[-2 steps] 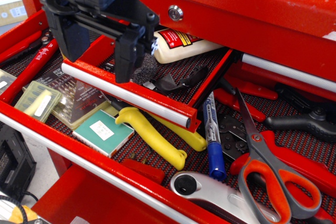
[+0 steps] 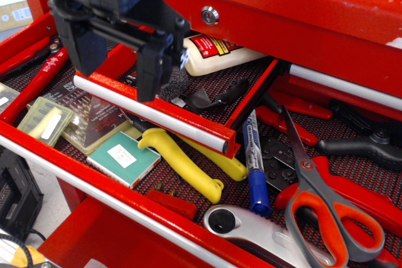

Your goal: Pick up scissors and put into drawer

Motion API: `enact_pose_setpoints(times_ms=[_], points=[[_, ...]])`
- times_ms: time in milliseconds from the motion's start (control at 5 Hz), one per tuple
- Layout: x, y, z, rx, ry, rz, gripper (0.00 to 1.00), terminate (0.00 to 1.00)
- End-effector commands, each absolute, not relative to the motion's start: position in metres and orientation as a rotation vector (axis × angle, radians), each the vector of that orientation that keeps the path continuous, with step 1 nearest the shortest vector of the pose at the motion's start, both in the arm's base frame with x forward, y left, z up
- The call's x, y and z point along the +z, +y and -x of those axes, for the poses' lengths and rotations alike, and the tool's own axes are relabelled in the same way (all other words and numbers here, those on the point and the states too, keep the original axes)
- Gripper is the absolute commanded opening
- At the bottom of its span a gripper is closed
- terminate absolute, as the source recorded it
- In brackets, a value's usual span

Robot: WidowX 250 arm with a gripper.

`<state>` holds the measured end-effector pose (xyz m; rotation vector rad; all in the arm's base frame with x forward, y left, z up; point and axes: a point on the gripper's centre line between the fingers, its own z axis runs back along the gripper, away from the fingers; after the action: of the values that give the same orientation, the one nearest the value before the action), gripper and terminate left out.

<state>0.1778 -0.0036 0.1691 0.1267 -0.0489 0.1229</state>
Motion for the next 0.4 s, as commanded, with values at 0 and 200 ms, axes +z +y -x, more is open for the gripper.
enact_pose_setpoints(times_ms=[0, 200], points=[[0.181, -0.075, -0.228, 0.372, -0.051, -0.223, 1.0, 0.0], [0.17, -0.109, -0.243, 0.409, -0.045, -0.197, 1.0, 0.0]])
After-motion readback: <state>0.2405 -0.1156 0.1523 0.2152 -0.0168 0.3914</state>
